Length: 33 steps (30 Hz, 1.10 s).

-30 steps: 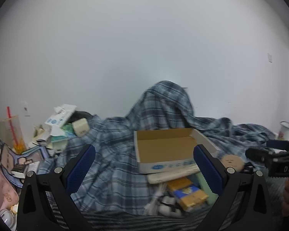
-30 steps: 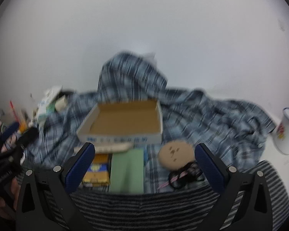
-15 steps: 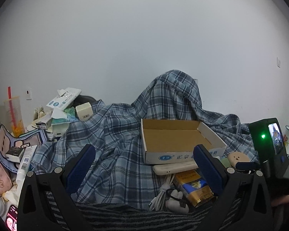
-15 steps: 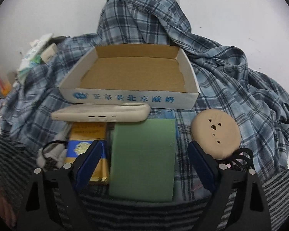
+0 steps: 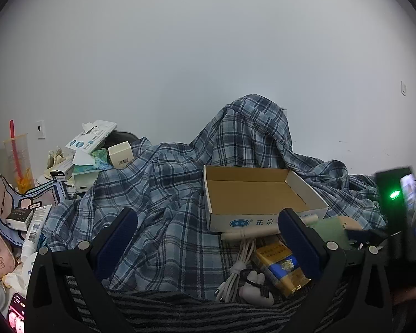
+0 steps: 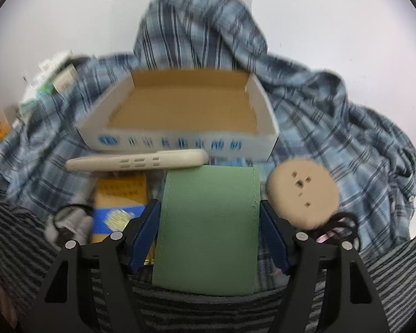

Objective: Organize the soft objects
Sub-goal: 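Lower the right gripper onto the green felt pad and close it, then lift the green pad with the right gripper while the left gripper grasps the white earbud item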

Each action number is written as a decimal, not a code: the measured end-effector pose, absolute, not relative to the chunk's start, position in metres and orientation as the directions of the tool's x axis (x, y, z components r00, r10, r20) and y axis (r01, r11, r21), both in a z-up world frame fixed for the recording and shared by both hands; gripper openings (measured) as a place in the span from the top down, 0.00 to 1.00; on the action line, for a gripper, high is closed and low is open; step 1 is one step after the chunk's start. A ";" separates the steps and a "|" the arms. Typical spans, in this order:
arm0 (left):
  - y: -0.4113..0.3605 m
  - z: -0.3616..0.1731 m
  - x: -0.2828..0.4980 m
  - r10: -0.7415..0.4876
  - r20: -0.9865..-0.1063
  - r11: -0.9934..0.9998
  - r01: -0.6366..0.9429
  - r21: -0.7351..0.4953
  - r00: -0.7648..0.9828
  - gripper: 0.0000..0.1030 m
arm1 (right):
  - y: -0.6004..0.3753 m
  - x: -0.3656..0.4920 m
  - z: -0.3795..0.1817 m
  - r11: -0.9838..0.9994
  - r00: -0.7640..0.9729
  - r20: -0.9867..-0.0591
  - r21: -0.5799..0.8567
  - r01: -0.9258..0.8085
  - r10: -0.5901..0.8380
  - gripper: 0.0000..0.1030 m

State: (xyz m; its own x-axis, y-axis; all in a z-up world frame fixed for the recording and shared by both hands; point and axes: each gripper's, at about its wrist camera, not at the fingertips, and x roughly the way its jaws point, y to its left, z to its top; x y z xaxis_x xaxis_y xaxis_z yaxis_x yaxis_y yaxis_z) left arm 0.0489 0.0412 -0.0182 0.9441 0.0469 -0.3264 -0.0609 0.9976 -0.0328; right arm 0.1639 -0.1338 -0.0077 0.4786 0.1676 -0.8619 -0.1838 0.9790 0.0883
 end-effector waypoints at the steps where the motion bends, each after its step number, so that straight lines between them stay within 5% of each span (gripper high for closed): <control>1: 0.041 -0.019 0.049 0.047 -0.326 0.998 -0.060 -0.032 0.944 0.00 | -0.137 0.161 -0.001 0.979 0.501 -0.848 0.090 -0.185 0.173 0.33; 10: 0.040 -0.019 0.048 0.046 -0.323 0.998 -0.059 -0.030 0.945 0.00 | -0.180 0.135 0.054 0.979 0.669 -0.720 0.074 -0.189 0.183 0.33; 19: 0.037 -0.018 0.050 0.042 -0.329 0.998 -0.051 -0.020 0.943 0.00 | -0.199 0.110 0.048 0.982 0.770 -0.611 0.104 -0.156 0.187 0.33; 26: 0.034 -0.018 0.051 0.039 -0.345 0.999 -0.046 -0.011 0.938 0.00 | -0.198 0.109 0.047 0.981 0.773 -0.605 0.103 -0.162 0.191 0.33; 27: 0.033 -0.017 0.053 0.041 -0.385 0.999 -0.044 0.001 0.922 0.04 | -0.197 0.108 0.048 0.981 0.775 -0.602 0.097 -0.165 0.190 0.33; 29: 0.030 -0.021 0.060 0.033 -0.496 0.999 -0.020 0.032 0.868 0.36 | -0.196 0.106 0.049 0.981 0.780 -0.596 0.090 -0.172 0.192 0.33; 33: 0.033 -0.029 0.064 -0.086 -0.615 0.996 0.089 -0.026 0.784 0.41 | -0.196 0.105 0.050 0.981 0.785 -0.588 0.088 -0.175 0.193 0.33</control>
State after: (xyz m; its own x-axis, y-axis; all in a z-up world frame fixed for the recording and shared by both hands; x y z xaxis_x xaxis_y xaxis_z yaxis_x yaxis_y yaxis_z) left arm 0.0641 0.0326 -0.0294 0.7841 -0.0860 -0.6146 0.0888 0.9957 -0.0261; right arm 0.1052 -0.1964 0.0499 0.7853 0.1930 -0.5882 -0.1747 0.9806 0.0885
